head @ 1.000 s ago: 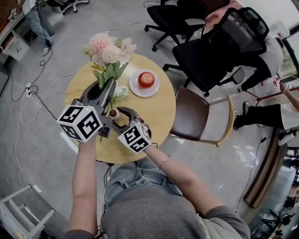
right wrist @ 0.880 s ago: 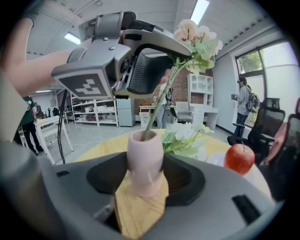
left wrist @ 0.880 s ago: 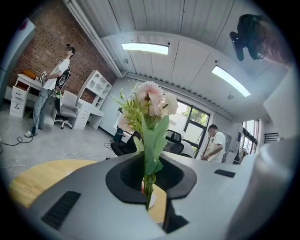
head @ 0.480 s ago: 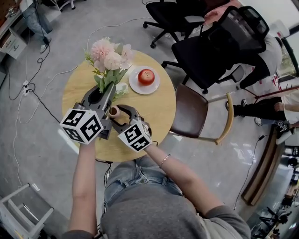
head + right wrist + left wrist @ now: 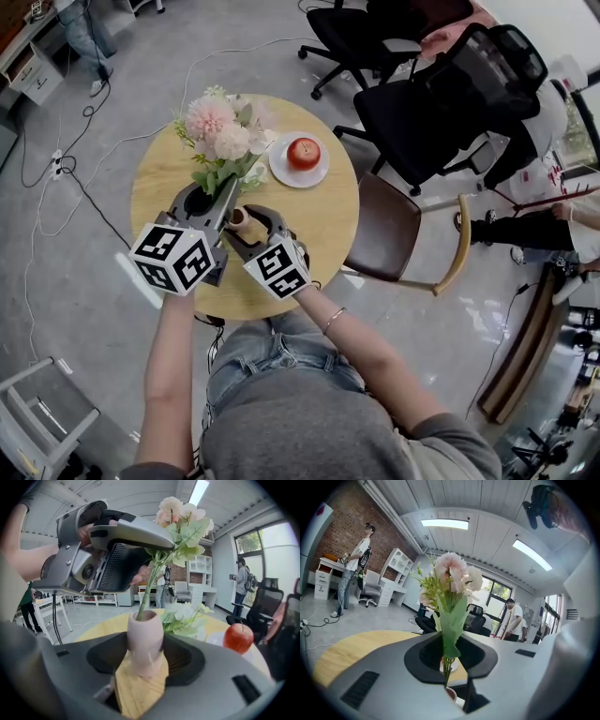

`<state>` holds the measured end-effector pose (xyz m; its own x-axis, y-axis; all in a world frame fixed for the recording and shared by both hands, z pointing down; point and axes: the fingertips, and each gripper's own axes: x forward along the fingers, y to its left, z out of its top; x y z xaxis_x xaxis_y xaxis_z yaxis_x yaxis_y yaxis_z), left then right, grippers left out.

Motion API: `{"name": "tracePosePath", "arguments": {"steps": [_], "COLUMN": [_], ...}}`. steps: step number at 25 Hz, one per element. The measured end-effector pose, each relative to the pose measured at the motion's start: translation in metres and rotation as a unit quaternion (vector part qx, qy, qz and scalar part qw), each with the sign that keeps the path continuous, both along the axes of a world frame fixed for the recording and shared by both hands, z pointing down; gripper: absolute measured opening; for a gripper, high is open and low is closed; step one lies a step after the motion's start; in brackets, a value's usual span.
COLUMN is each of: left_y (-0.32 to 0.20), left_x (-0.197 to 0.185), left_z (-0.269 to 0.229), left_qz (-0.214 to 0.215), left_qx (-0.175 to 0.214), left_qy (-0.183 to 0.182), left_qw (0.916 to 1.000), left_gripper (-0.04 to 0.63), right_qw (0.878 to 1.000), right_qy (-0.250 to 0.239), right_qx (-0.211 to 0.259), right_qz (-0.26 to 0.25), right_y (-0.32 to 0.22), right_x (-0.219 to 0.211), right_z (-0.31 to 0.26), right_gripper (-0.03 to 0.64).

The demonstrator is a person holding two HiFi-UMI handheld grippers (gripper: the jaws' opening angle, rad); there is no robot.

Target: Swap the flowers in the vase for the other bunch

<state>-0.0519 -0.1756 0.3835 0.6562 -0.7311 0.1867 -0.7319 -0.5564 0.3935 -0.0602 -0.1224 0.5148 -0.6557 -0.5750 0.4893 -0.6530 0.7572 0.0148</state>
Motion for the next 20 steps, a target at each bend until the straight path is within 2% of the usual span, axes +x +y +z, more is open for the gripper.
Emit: {"name": "tracePosePath", "arguments": {"steps": [20], "left_y": [0.028], "left_x": [-0.002], "left_z": [0.033], "left_qz": [0.011], "left_qx": [-0.030], "left_qy": [-0.106], "left_qw": [0.9939], "left_gripper": [0.086], "right_qw": [1.000], "right_qy": [-0.010], "right_qx": [-0.006], "right_qz": [0.013], "right_y": [0.002], "right_x": [-0.001], "right_z": [0.003], "right_gripper": [0.249]}}
